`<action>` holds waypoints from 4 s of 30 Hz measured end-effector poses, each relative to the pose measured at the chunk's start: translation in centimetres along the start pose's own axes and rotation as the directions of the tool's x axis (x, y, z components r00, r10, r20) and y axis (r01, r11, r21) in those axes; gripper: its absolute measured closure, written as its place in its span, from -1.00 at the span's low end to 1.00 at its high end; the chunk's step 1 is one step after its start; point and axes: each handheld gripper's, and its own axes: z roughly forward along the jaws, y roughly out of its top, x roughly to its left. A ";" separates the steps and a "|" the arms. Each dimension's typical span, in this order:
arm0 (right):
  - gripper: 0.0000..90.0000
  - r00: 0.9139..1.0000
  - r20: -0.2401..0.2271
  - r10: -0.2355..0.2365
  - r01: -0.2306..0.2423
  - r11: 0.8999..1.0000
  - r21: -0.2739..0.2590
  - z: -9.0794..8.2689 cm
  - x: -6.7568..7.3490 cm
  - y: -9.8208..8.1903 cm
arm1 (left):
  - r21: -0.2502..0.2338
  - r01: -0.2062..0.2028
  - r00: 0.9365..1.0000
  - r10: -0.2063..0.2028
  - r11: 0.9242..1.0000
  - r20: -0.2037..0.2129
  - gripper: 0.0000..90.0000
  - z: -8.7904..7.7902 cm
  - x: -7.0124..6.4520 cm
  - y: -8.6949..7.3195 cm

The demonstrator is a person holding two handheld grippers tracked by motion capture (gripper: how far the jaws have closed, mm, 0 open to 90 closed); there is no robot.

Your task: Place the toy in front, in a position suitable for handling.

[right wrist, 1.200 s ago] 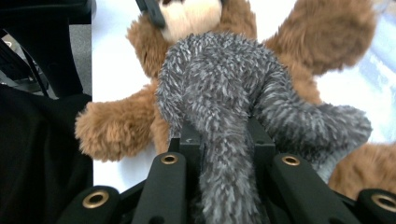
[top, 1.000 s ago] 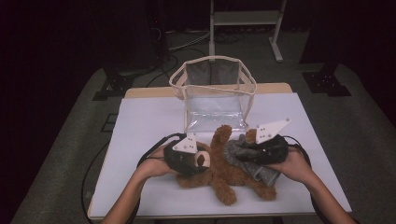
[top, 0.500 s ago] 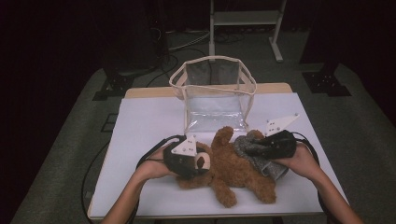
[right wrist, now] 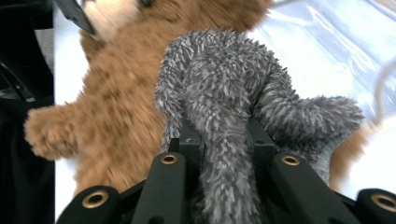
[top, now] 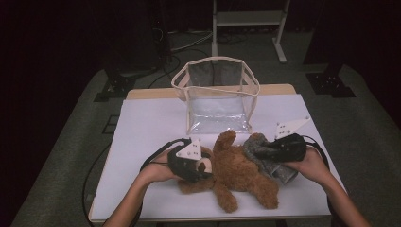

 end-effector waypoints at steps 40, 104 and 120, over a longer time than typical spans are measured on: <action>0.63 0.997 -0.052 -0.055 0.055 0.999 -0.002 2.2 0.6 3.7 | -0.010 -0.029 1.000 0.029 1.000 -0.001 -0.17 -0.7 -0.2 0.2; 0.63 0.990 -0.105 -0.093 0.092 0.996 -0.010 3.2 2.4 5.3 | -0.032 0.046 0.999 -0.047 0.998 -0.025 -0.08 1.0 2.1 0.2; 0.63 0.999 -0.053 0.000 0.000 1.000 0.004 2.1 0.6 2.5 | -0.022 0.079 0.994 -0.080 0.997 -0.071 -0.22 -2.6 2.2 -2.2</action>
